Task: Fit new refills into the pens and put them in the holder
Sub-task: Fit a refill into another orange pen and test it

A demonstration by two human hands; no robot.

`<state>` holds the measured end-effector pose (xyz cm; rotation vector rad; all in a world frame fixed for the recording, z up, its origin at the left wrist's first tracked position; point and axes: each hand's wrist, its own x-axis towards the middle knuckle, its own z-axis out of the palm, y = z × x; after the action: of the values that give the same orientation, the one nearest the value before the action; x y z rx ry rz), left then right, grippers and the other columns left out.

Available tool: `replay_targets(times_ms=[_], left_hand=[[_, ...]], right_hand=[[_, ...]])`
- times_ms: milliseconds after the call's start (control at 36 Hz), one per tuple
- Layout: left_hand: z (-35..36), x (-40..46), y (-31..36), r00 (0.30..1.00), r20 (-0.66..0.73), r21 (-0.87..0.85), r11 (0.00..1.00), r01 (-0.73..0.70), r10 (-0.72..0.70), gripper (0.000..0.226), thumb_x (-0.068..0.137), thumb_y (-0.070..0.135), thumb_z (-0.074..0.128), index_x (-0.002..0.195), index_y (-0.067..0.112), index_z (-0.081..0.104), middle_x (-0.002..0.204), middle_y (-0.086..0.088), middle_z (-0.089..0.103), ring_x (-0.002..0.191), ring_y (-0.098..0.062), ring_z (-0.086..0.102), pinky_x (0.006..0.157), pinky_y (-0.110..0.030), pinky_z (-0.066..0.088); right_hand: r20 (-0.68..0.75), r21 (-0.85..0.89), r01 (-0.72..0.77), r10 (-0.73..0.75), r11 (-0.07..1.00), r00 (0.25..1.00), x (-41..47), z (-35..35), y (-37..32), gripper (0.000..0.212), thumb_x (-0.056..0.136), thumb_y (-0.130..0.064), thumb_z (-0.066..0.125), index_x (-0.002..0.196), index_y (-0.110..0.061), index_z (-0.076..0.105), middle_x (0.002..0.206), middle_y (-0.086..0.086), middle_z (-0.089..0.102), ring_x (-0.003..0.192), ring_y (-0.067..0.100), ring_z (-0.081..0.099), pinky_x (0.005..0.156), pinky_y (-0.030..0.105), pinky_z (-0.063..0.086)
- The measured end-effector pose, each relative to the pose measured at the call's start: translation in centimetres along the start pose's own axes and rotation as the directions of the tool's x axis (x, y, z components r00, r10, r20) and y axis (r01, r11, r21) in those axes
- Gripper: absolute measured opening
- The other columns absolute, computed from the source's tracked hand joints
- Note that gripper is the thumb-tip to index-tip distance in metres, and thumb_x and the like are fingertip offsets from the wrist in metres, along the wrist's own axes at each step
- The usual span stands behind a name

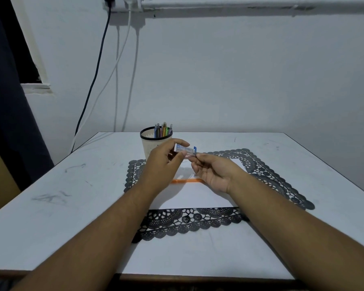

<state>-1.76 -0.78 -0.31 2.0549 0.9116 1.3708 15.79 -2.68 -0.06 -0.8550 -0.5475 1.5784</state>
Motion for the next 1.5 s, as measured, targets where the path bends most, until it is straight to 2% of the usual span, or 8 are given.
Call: replay_targets(times_ms=[83, 194, 278, 639, 889, 1111, 1222, 1500], left_hand=[[-0.1, 0.0, -0.4, 0.999, -0.014, -0.024, 0.998, 0.051, -0.052, 0.018, 0.099, 0.02, 0.066, 0.108, 0.035, 0.07, 0.092, 0.006, 0.075, 0.074, -0.033, 0.064, 0.065, -0.045, 0.054], [-0.1, 0.2, -1.1, 0.996, -0.01, -0.007, 0.996, 0.086, -0.086, 0.019, 0.095, 0.023, 0.071, 0.108, 0.036, 0.069, 0.093, 0.011, 0.073, 0.068, -0.009, 0.06, 0.066, -0.033, 0.051], [-0.1, 0.3, -1.4, 0.994, 0.004, 0.058, 0.992, 0.109, -0.109, 0.023, 0.094, 0.024, 0.073, 0.113, 0.035, 0.069, 0.093, 0.011, 0.074, 0.068, -0.006, 0.062, 0.067, -0.032, 0.053], [-0.4, 0.4, -1.6, 0.988, 0.147, 0.443, 0.889, -0.114, 0.053, 0.024, 0.097, 0.029, 0.067, 0.118, 0.02, 0.075, 0.096, 0.003, 0.067, 0.085, -0.015, 0.058, 0.077, -0.043, 0.051], [0.0, 0.3, -1.3, 0.988, 0.156, 0.45, 0.891, -0.066, -0.005, 0.022, 0.099, 0.035, 0.064, 0.104, 0.018, 0.076, 0.076, 0.005, 0.067, 0.071, -0.016, 0.059, 0.066, -0.046, 0.051], [0.1, 0.1, -1.5, 0.99, 0.137, 0.371, 0.929, -0.012, -0.042, 0.028, 0.096, 0.031, 0.07, 0.124, 0.03, 0.072, 0.073, 0.004, 0.065, 0.069, -0.019, 0.061, 0.065, -0.043, 0.053], [0.1, 0.2, -1.5, 0.991, 0.131, 0.389, 0.921, -0.018, -0.036, 0.031, 0.095, 0.031, 0.07, 0.126, 0.027, 0.07, 0.076, 0.006, 0.065, 0.071, -0.017, 0.062, 0.066, -0.041, 0.054], [0.0, 0.1, -1.2, 0.99, 0.134, 0.409, 0.912, -0.024, -0.034, 0.031, 0.095, 0.032, 0.07, 0.126, 0.026, 0.069, 0.078, 0.008, 0.065, 0.071, -0.015, 0.061, 0.066, -0.04, 0.054]], right_hand=[[-0.017, -0.015, 0.034, -0.035, 0.999, 0.999, -0.3, 0.0, -0.4, 0.011, 0.102, 0.001, 0.057, 0.098, 0.006, 0.065, 0.08, 0.019, 0.074, 0.056, 0.018, 0.069, 0.055, 0.022, 0.059], [-0.041, -0.07, 0.087, -0.09, 0.994, 0.995, -0.4, -0.3, -0.9, 0.009, 0.1, 0.001, 0.061, 0.1, 0.008, 0.066, 0.08, 0.02, 0.075, 0.058, 0.018, 0.07, 0.055, 0.022, 0.059], [-0.044, -0.15, 0.142, -0.15, 0.979, 0.988, -0.5, -0.5, -1.3, 0.01, 0.099, 0.0, 0.064, 0.104, 0.008, 0.067, 0.082, 0.018, 0.075, 0.062, 0.017, 0.07, 0.059, 0.023, 0.06], [0.014, -0.484, 0.33, -0.37, 0.81, 0.929, -0.9, -0.8, -1.7, 0.005, 0.094, -0.005, 0.073, 0.093, -0.001, 0.075, 0.083, 0.014, 0.075, 0.068, 0.017, 0.066, 0.066, 0.024, 0.058], [0.033, -0.657, 0.435, -0.553, 0.616, 0.833, -0.8, -0.5, -1.6, 0.007, 0.092, -0.012, 0.077, 0.088, -0.01, 0.082, 0.07, 0.006, 0.07, 0.056, 0.014, 0.055, 0.068, 0.032, 0.053], [0.11, -0.705, 0.455, -0.551, 0.544, 0.827, -1.1, -0.4, -1.8, 0.02, 0.093, -0.003, 0.069, 0.094, -0.018, 0.082, 0.081, 0.007, 0.078, 0.061, 0.016, 0.06, 0.076, 0.037, 0.057], [0.146, -0.701, 0.485, -0.56, 0.524, 0.816, -1.3, -0.4, -2.1, 0.019, 0.092, -0.002, 0.071, 0.095, -0.017, 0.082, 0.081, 0.005, 0.079, 0.065, 0.016, 0.064, 0.067, 0.028, 0.057], [0.171, -0.726, 0.507, -0.592, 0.465, 0.788, -1.3, -0.4, -2.3, 0.008, 0.086, -0.001, 0.077, 0.09, -0.006, 0.072, 0.08, 0.018, 0.074, 0.058, 0.014, 0.063, 0.059, 0.026, 0.053]])
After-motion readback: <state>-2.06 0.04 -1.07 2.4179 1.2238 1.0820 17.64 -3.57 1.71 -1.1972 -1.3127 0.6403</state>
